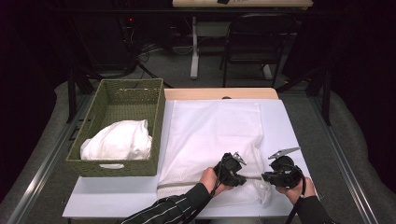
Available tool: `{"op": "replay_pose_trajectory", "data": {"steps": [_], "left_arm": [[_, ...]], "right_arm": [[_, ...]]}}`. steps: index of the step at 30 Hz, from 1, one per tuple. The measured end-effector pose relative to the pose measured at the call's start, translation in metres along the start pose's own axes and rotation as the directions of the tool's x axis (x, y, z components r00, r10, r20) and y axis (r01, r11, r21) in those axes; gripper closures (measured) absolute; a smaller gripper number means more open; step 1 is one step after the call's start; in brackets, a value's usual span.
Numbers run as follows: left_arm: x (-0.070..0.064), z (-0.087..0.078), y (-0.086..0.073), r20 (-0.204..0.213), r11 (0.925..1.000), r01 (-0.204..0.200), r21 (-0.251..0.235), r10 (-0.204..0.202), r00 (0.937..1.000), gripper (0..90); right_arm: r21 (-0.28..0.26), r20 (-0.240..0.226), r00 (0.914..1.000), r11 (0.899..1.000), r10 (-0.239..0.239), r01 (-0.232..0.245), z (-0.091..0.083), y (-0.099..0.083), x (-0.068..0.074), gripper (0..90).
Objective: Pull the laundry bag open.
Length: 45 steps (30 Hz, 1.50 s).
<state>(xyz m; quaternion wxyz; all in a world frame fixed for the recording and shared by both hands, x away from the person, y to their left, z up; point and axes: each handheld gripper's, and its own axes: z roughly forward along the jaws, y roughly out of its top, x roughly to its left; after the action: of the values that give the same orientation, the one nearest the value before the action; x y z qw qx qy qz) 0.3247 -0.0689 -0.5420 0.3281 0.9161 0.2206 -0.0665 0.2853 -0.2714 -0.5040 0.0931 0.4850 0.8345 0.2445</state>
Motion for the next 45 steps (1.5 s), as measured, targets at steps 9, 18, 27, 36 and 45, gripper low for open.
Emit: {"op": "replay_pose_trajectory", "data": {"steps": [9,18,27,36,45], "left_arm": [[0.004,-0.014,-0.013,-0.001,0.9999,0.014,-0.003,-0.014,0.9999,86.1],[0.006,-0.027,-0.022,-0.004,0.9997,0.025,-0.005,-0.025,0.9997,86.0],[0.01,-0.037,-0.032,-0.004,0.9994,0.034,-0.006,-0.034,0.9994,86.0],[0.012,-0.046,-0.04,-0.01,0.9991,0.042,-0.007,-0.042,0.9991,86.1],[0.015,-0.058,-0.049,-0.019,0.9986,0.052,-0.012,-0.052,0.9985,86.0]], "right_arm": [[0.007,0.001,1.0,1.0,-0.001,0.001,0.001,0.0,0.0,86.4],[0.01,0.003,1.0,1.0,-0.001,0.001,0.001,0.0,-0.001,86.4],[0.012,0.002,1.0,1.0,0.0,0.0,0.001,0.0,0.0,86.3],[0.013,0.004,1.0,1.0,0.0,0.0,0.001,0.0,0.0,86.3],[0.019,0.003,1.0,1.0,0.002,-0.002,0.002,0.0,0.0,86.2]]}}
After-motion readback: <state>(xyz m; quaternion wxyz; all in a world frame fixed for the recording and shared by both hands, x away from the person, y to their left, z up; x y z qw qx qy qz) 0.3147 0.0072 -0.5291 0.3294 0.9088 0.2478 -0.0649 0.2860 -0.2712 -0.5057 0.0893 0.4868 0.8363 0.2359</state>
